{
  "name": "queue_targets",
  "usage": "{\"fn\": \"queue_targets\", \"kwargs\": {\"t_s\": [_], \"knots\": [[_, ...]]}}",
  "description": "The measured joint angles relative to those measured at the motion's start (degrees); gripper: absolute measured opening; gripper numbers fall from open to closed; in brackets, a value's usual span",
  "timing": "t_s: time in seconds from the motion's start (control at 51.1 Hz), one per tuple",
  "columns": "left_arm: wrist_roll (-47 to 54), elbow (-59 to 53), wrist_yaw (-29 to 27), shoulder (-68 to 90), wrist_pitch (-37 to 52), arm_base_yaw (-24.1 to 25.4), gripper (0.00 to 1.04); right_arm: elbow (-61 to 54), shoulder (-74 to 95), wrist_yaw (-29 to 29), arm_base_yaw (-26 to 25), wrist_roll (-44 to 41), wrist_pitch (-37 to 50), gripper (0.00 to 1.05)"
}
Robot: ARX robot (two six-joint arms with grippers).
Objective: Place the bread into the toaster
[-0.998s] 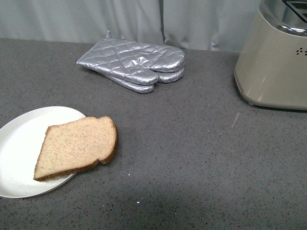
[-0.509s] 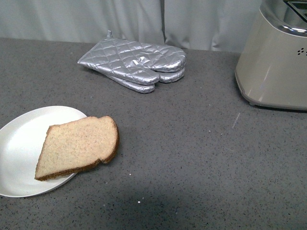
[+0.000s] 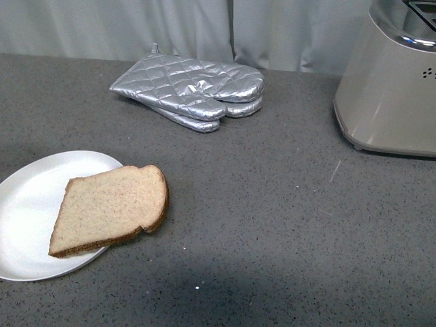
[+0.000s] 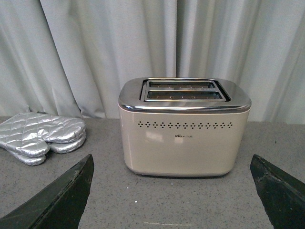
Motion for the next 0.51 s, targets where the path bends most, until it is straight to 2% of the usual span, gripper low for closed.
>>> {"fn": "queue_targets", "kwargs": {"t_s": [0.235, 0.509], "knots": [[12.0, 6.6, -0.2, 7.4, -7.2, 3.2, 0.98, 0.0, 0.0, 0.0, 0.0, 0.0, 0.0, 0.95], [22.0, 10.1, 0.8, 11.2, -10.8, 4.1, 0.98, 0.0, 0.0, 0.0, 0.0, 0.0, 0.0, 0.95]]}}
